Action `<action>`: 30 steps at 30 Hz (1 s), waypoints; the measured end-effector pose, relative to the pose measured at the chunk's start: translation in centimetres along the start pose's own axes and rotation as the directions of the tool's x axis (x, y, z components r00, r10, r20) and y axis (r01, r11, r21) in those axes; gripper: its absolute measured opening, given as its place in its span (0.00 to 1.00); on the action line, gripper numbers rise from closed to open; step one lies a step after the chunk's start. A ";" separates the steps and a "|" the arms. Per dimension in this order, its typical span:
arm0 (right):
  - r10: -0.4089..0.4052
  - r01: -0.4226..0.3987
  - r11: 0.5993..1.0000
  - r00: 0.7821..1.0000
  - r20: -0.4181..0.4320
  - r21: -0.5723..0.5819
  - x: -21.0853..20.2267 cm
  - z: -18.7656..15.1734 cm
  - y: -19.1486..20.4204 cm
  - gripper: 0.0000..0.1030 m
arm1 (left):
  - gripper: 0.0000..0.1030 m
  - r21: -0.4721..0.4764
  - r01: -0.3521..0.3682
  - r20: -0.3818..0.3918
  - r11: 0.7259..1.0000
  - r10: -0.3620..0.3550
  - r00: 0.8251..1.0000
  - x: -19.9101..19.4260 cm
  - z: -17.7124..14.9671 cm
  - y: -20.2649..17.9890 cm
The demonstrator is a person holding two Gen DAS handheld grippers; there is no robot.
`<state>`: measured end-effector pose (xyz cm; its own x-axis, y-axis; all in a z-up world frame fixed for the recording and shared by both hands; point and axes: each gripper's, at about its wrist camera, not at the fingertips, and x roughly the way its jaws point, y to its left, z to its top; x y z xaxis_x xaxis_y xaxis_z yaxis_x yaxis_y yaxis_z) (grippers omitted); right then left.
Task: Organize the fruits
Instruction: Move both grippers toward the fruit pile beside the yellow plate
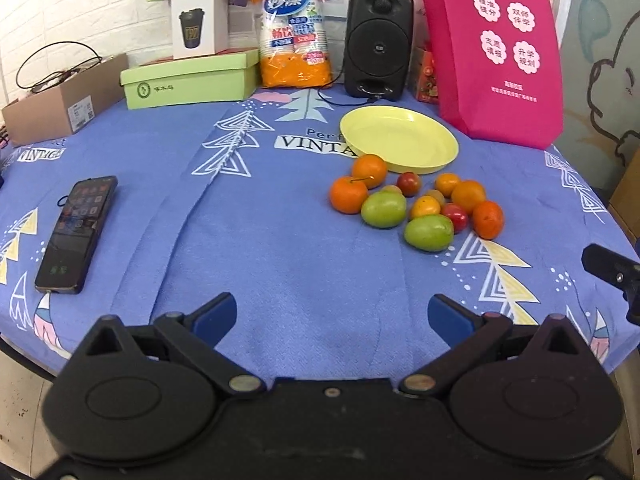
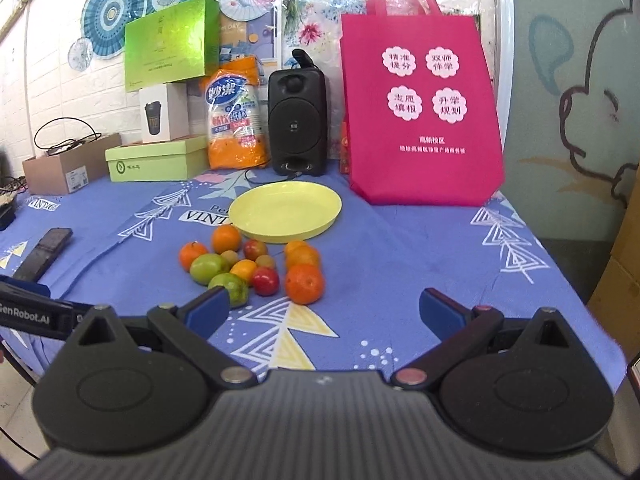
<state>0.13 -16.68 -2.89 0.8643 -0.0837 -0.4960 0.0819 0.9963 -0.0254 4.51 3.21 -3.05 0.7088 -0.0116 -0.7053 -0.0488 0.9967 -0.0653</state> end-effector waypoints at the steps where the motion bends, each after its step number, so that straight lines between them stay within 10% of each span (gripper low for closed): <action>1: -0.006 0.006 1.000 1.000 -0.009 -0.009 0.2 0.0 0.1 1.00 | 1.00 -0.002 -0.005 0.002 1.000 0.005 1.000 0.0 -0.1 0.0; 13: 0.067 -0.067 0.996 0.998 0.000 -0.052 0.9 -0.6 0.4 1.00 | 1.00 0.016 -0.037 -0.012 0.999 0.037 0.999 1.7 -0.2 -0.1; 30: 0.090 -0.090 0.987 0.996 -0.005 -0.134 4.6 -0.3 0.2 0.99 | 1.00 0.076 0.091 0.078 0.993 -0.097 0.992 4.2 1.2 -1.0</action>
<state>3.99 -16.81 -5.45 0.8655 0.0065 -0.5008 -0.0633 0.9933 -0.0965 8.36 2.22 -5.08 0.7629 -0.1020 -0.6385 0.0697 0.9947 -0.0755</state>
